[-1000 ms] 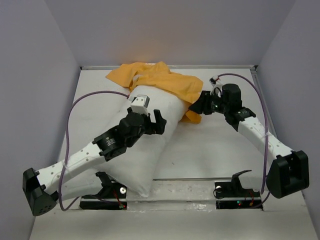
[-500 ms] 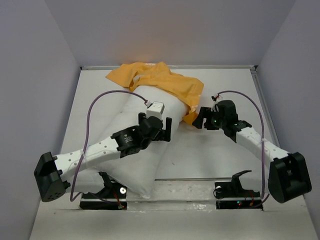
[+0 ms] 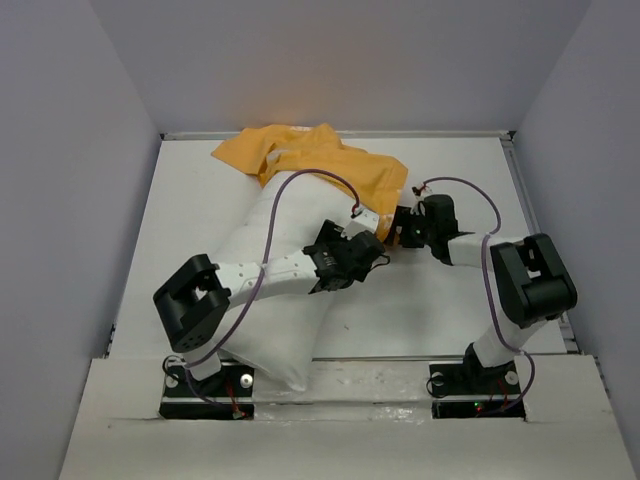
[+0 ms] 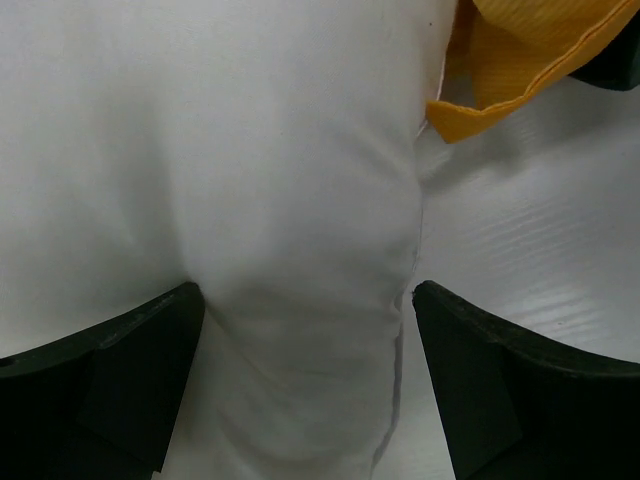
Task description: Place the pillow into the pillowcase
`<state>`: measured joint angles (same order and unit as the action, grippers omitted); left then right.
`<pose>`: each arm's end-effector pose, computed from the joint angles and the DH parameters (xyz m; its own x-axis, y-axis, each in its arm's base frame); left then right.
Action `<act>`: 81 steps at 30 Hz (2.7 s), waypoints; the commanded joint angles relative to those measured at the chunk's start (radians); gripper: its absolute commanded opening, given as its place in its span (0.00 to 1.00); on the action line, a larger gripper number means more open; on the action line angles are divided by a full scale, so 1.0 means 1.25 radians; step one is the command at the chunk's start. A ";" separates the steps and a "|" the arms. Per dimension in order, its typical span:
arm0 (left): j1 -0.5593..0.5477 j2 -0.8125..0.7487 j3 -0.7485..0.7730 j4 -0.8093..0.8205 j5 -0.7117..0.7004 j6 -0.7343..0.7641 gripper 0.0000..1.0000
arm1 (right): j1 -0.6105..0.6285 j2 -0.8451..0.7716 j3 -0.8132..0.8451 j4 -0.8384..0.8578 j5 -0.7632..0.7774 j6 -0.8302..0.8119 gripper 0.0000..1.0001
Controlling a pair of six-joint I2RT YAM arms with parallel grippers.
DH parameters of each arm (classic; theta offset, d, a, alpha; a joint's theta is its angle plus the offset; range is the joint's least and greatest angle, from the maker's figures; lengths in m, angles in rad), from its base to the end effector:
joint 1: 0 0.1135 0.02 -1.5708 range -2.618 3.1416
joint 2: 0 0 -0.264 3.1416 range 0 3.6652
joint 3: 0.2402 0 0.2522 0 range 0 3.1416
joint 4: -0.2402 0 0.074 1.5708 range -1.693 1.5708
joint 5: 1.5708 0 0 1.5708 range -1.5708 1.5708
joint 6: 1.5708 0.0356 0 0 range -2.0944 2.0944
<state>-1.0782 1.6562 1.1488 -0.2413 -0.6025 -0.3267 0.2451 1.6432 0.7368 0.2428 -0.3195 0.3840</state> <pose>0.1887 -0.3090 0.2396 -0.4748 0.3256 -0.8176 0.3983 0.9079 0.1302 0.3099 0.0891 0.1545 -0.7303 0.1840 -0.6579 -0.2123 0.8543 0.4745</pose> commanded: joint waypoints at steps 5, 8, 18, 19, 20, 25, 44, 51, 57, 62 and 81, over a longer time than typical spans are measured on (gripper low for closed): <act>0.034 0.107 0.088 0.022 -0.070 0.072 0.99 | 0.003 0.147 0.007 0.309 -0.118 0.069 0.47; 0.055 0.150 0.088 0.042 -0.032 0.077 0.99 | 0.003 0.162 0.011 0.325 -0.117 0.087 0.11; 0.172 0.109 -0.073 0.497 0.278 -0.023 0.00 | 0.215 0.082 0.012 0.221 -0.105 0.100 0.00; 0.190 0.087 -0.091 0.528 0.293 -0.051 0.00 | 0.238 0.070 0.009 0.205 -0.093 0.098 0.00; 0.195 0.040 -0.106 0.558 0.298 -0.077 0.00 | 0.260 0.056 0.005 0.190 -0.076 0.097 0.00; 0.199 -0.088 -0.205 0.733 0.261 -0.192 0.00 | 0.384 -0.067 -0.037 0.063 -0.007 0.075 0.00; 0.179 -0.081 -0.293 1.018 0.011 -0.347 0.00 | 0.633 -0.406 -0.058 -0.274 0.039 0.072 0.00; 0.131 -0.147 -0.362 1.026 -0.044 -0.299 0.00 | 0.448 -0.614 -0.009 -0.405 0.081 0.066 0.89; 0.015 -0.204 -0.370 1.019 -0.032 -0.199 0.00 | 0.328 -0.657 0.071 -0.521 0.271 0.072 1.00; -0.093 -0.315 -0.334 0.866 -0.114 0.050 0.84 | 0.116 -0.544 0.085 -0.408 0.188 0.061 0.95; 0.344 -0.336 -0.429 0.384 0.269 -0.166 0.34 | 0.030 -0.042 0.468 -0.238 -0.141 -0.063 0.80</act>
<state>-0.5186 1.2442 0.6777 0.2283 -0.3969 -0.4580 0.2787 1.4799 1.1187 -0.1204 -0.3191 0.3931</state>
